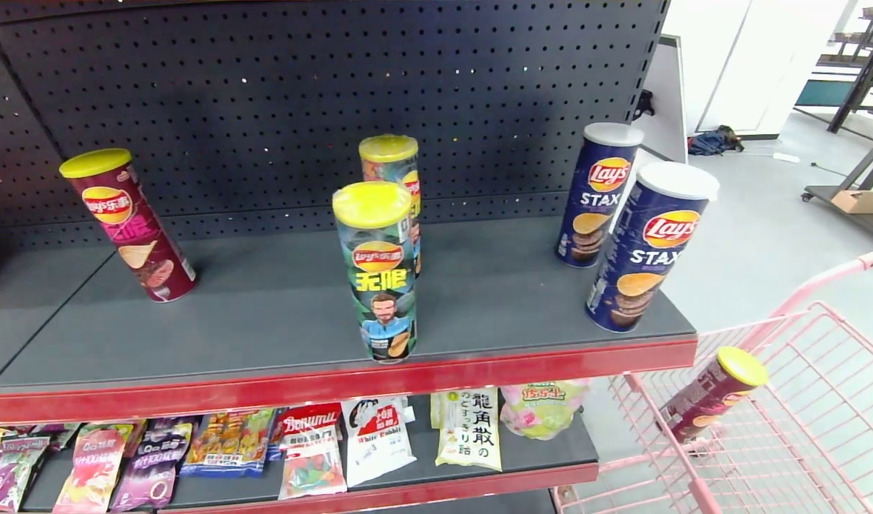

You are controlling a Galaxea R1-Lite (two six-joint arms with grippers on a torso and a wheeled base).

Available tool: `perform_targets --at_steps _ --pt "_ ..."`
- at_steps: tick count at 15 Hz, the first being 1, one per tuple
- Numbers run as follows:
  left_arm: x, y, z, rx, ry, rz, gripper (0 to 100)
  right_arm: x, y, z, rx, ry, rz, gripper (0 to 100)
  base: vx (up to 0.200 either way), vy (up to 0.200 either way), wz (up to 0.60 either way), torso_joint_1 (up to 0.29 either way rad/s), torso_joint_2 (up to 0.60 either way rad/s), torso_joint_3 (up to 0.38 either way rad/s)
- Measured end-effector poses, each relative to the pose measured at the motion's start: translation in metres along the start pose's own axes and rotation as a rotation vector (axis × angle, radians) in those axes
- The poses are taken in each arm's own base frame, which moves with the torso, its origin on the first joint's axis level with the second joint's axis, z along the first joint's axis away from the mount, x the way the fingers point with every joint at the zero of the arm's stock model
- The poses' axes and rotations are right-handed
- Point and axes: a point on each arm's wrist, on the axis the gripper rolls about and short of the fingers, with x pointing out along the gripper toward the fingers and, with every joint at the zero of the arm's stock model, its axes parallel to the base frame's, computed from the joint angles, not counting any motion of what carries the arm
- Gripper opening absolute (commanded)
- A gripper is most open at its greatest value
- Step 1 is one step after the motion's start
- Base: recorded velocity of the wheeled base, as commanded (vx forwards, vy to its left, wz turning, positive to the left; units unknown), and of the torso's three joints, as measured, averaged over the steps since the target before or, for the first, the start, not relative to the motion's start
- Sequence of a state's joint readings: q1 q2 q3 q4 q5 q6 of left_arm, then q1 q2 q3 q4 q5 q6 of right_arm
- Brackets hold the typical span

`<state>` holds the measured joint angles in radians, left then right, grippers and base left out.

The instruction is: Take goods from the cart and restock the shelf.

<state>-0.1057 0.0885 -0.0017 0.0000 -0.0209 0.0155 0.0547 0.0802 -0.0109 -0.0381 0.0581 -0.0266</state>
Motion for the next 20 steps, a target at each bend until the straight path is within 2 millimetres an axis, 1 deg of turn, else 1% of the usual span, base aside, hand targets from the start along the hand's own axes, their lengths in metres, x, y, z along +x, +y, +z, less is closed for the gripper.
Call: perform_targets --at_steps 11,17,20 --pt "0.0001 0.0000 -0.0002 -0.002 0.001 0.000 100 0.0001 0.0000 0.0001 0.001 0.000 0.000 100 0.000 0.000 -0.60 0.002 0.00 0.001" --pt "0.0001 0.0000 -0.0001 -0.002 0.002 0.000 100 0.0001 -0.0004 0.0000 0.002 0.001 -0.016 100 0.000 0.000 0.00 0.000 0.00 0.000" --pt "0.0001 0.0000 -0.0001 -0.002 0.002 0.001 100 0.0001 -0.0006 0.0000 0.007 0.002 -0.026 100 0.000 0.000 0.00 -0.128 0.32 0.186"
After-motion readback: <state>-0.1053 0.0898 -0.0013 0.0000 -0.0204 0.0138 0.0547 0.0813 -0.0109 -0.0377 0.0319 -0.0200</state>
